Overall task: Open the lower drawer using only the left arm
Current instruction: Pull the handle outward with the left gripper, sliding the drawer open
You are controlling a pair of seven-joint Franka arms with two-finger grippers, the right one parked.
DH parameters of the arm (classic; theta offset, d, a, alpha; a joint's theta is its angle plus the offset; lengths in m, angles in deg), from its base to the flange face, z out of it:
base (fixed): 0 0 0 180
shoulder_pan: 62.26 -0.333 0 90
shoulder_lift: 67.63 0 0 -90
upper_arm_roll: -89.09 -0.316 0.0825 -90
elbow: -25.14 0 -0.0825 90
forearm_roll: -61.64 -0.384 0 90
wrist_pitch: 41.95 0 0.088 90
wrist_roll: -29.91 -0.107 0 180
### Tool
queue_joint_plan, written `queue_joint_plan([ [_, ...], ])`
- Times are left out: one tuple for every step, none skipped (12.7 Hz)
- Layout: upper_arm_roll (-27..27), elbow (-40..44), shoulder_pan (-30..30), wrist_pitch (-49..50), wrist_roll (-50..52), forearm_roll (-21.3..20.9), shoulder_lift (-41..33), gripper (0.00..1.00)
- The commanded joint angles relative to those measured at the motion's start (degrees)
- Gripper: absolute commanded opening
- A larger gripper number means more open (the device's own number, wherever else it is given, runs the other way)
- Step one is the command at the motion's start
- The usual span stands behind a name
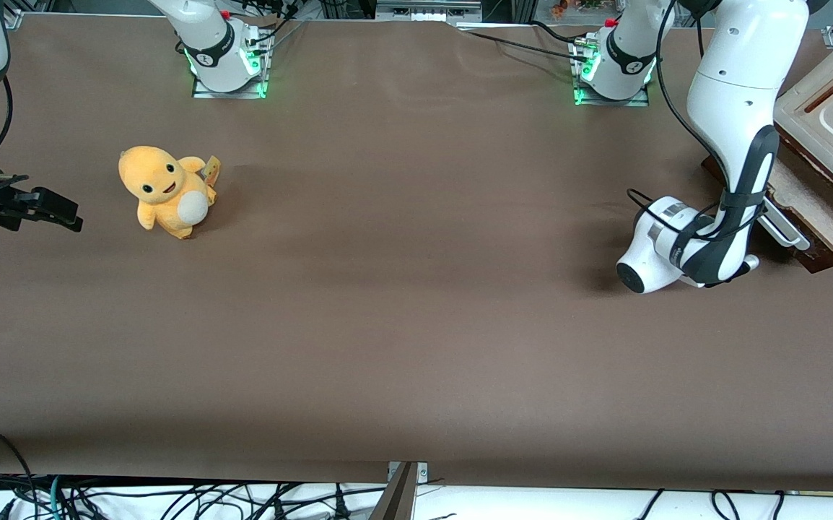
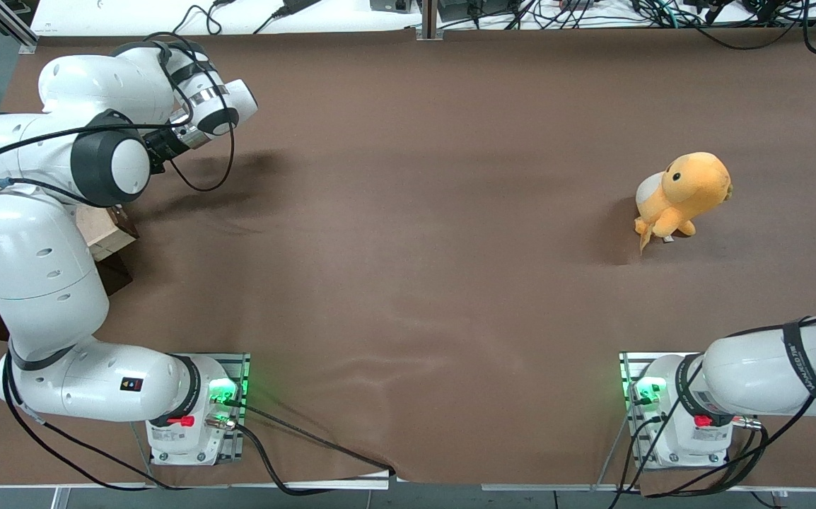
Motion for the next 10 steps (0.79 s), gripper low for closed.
queue_joint_plan([
  [0.48,0.87,2.11,3.41,-2.64,5.18,-0.2,0.02],
  [0.39,0.87,2.11,3.41,-2.64,5.36,-0.11,0.02],
  [0.39,0.87,2.38,3.41,-2.64,5.44,-0.11,0.02],
  [0.39,0.87,2.73,3.41,-2.64,5.88,-0.2,0.02],
  [0.39,0.87,2.82,3.41,-2.64,6.06,-0.11,0.04],
  [0.39,0.87,2.82,3.41,-2.81,6.15,-0.11,0.21],
  [0.39,0.87,2.56,3.41,-3.68,6.15,-0.2,0.75],
  [0.39,0.87,2.21,3.32,-3.78,5.8,-0.2,1.0],
  [0.39,0.87,2.12,3.32,-3.78,5.71,-0.2,1.0],
  [0.39,0.87,2.11,3.32,-3.78,5.71,-0.2,1.0],
])
